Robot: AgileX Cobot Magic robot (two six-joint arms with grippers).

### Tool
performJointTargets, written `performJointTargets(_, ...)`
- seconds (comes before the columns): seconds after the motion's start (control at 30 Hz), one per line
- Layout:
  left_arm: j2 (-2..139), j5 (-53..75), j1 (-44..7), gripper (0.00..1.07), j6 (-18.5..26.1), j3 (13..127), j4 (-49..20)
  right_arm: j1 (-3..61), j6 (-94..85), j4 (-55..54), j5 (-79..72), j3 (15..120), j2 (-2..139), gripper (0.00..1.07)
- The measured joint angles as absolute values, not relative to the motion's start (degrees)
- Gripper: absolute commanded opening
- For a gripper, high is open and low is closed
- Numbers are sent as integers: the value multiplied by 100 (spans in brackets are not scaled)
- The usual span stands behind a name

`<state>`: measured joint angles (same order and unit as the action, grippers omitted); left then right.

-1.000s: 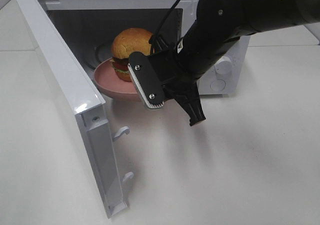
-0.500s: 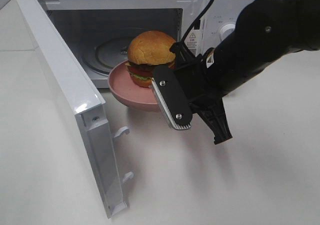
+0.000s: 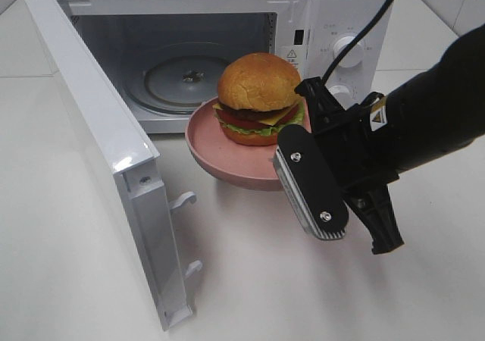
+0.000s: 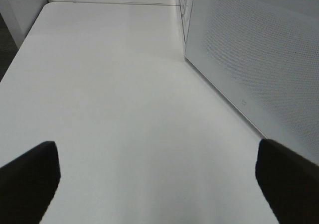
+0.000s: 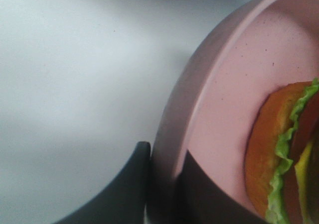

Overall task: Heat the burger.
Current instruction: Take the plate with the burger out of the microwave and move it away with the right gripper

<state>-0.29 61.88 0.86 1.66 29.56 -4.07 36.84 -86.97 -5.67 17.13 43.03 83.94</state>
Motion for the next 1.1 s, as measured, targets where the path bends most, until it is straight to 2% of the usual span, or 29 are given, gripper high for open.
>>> performJointTargets(0.27, -29, 6188, 86, 100, 166, 2956, -407, 3684, -8371, -378, 1702, 3615, 7620, 1)
performJointTargets(0.57, -29, 6188, 86, 100, 166, 2956, -407, 3684, -7236, 561, 1879, 2807, 6377, 1)
performJointTargets(0.97, -29, 6188, 86, 100, 166, 2956, -407, 3684, -6039, 1461, 2664, 2475, 5088, 2)
performJointTargets(1.1, -29, 6188, 86, 100, 166, 2956, -407, 3684, -5053, 2040, 3065, 2458, 4750, 2)
